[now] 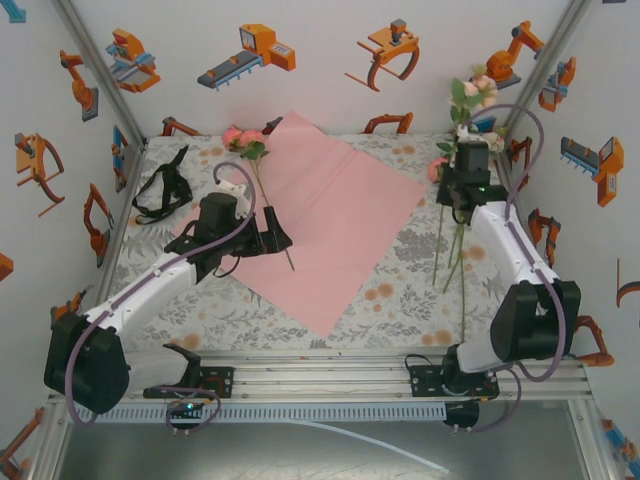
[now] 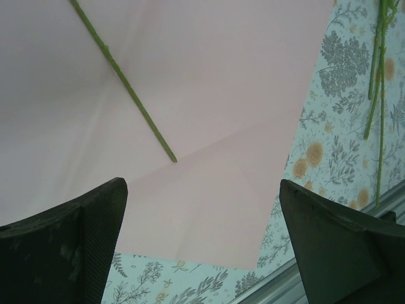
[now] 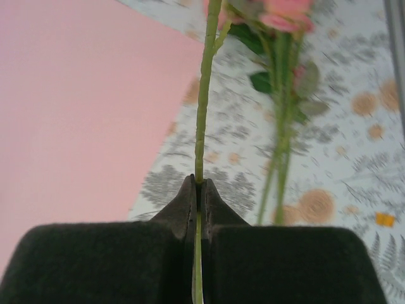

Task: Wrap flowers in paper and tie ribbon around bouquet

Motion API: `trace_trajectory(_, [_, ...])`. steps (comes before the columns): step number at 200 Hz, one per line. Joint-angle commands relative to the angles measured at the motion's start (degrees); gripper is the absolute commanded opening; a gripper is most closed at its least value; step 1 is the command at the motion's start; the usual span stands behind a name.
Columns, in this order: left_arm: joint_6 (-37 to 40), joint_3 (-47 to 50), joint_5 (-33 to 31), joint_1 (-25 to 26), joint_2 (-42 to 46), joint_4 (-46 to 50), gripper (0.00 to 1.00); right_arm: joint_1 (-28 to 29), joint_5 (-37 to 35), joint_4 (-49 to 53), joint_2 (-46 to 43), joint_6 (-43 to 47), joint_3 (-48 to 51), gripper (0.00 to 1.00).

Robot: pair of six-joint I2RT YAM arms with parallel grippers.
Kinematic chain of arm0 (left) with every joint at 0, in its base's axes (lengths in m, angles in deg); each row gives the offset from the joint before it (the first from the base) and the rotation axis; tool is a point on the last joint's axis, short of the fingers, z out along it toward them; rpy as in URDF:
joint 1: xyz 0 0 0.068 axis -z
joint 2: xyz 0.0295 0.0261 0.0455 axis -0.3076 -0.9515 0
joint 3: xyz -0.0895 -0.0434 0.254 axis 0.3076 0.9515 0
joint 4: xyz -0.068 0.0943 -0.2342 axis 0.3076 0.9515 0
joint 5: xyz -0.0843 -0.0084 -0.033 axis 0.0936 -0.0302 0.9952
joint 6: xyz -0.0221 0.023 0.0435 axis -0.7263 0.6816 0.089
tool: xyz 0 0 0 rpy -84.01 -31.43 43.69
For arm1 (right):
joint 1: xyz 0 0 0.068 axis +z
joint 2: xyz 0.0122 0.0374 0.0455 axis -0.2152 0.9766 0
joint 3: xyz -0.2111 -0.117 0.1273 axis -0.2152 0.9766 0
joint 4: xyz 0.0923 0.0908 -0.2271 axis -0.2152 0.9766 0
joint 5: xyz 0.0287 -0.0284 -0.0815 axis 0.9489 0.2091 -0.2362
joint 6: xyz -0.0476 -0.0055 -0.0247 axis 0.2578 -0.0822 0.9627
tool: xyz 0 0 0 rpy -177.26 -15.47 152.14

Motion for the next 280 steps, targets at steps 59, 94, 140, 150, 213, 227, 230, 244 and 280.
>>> trace_trajectory(59, [1.7,1.3,2.8,0.8,6.9,0.6,0.97,23.6,4.0,-3.0,19.9,-1.5,-27.5,0.0])
trace_trajectory(94, [2.4,2.0,-0.7,0.8,9.5,3.5,0.97,28.7,7.0,-2.7,34.0,-0.5,-42.6,0.0])
trace_trajectory(140, [3.0,2.4,-3.8,0.8,12.1,6.9,0.97,30.3,13.7,-3.0,51.2,-0.6,-57.9,0.0])
trace_trajectory(150, [3.1,2.4,-4.6,0.9,12.3,7.4,0.97,30.6,14.3,-2.0,54.6,0.0,-61.3,0.0])
trace_trajectory(213, [3.1,2.3,-5.7,0.9,11.3,7.9,0.97,30.7,17.5,0.1,66.0,-7.2,-69.7,0.0])
trace_trajectory(227, [3.0,2.3,-6.2,0.9,11.0,7.6,0.97,30.7,17.6,1.0,66.6,-9.6,-69.2,0.0])
trace_trajectory(230, [2.9,2.3,-6.5,0.9,10.9,7.6,0.97,30.7,17.6,1.2,66.6,-10.1,-69.1,0.0])
trace_trajectory(244, [2.6,2.0,-7.2,0.9,10.2,7.8,0.97,30.7,16.8,2.2,66.5,-11.7,-68.1,0.0])
trace_trajectory(280, [1.7,1.8,-8.5,0.9,9.5,7.8,0.97,30.7,14.7,5.1,64.5,-12.3,-66.8,0.0])
